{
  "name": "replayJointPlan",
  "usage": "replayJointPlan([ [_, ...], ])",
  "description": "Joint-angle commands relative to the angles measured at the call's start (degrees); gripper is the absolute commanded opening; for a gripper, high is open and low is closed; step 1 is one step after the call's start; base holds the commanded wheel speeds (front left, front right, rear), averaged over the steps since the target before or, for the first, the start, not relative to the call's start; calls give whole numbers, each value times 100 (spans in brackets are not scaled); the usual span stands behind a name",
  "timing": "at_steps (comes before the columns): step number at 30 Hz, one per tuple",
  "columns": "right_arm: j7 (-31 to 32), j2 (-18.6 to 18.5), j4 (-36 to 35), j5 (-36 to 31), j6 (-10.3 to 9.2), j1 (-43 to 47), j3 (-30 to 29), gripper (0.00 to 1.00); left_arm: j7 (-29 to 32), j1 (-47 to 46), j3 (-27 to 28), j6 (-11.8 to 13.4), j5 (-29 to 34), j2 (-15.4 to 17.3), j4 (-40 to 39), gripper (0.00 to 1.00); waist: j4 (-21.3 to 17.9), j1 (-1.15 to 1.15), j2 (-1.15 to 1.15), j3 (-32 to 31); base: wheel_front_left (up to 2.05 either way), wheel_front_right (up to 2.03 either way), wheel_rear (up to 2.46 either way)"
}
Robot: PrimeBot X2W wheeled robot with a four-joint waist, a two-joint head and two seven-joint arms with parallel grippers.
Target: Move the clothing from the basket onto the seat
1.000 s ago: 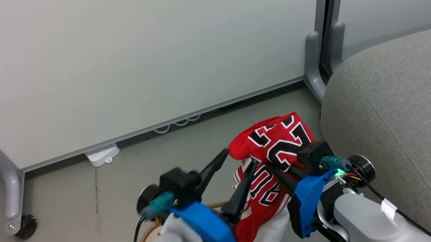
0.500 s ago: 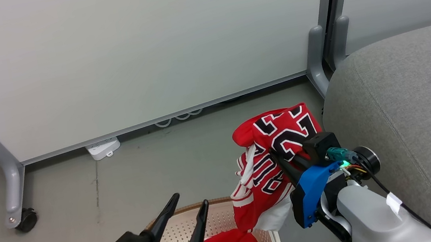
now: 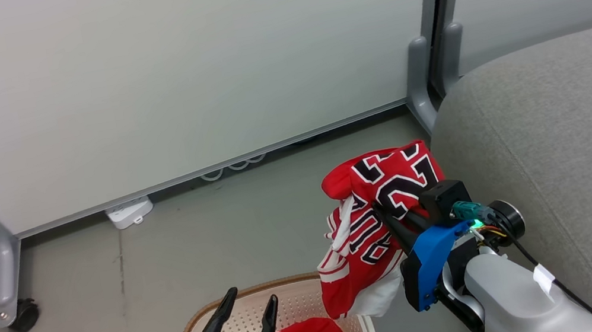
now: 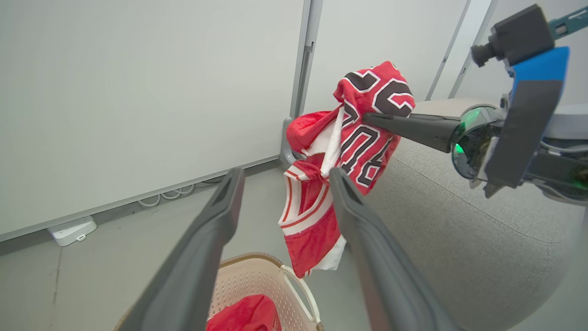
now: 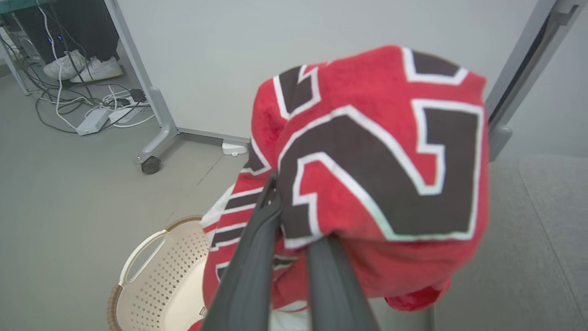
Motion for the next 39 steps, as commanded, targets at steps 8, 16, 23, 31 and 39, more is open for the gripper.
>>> replayJointPlan([
  [8,19,-2,-68,-45,-4,56,-47,0,-19,65,55,-29,66,0,-36,100,-772,0,0,17,0,0,0],
  [16,41,-2,-68,-119,-4,62,-116,0,-18,-60,-60,-32,9,-46,-51,100,-1624,0,0,41,0,0,0],
  [23,63,-1,-140,-139,-5,69,-139,0,-18,-83,-17,-32,-14,-12,-50,100,-2368,0,0,111,0,0,0],
  [31,52,-1,-111,-155,-5,101,-238,0,-18,-77,-25,-32,20,-44,-70,100,-2705,0,0,175,0,0,0],
  [39,-2,2,-147,-196,-4,147,-425,0,-19,-208,-148,-32,-19,29,-32,100,-2754,0,0,299,0,0,0],
])
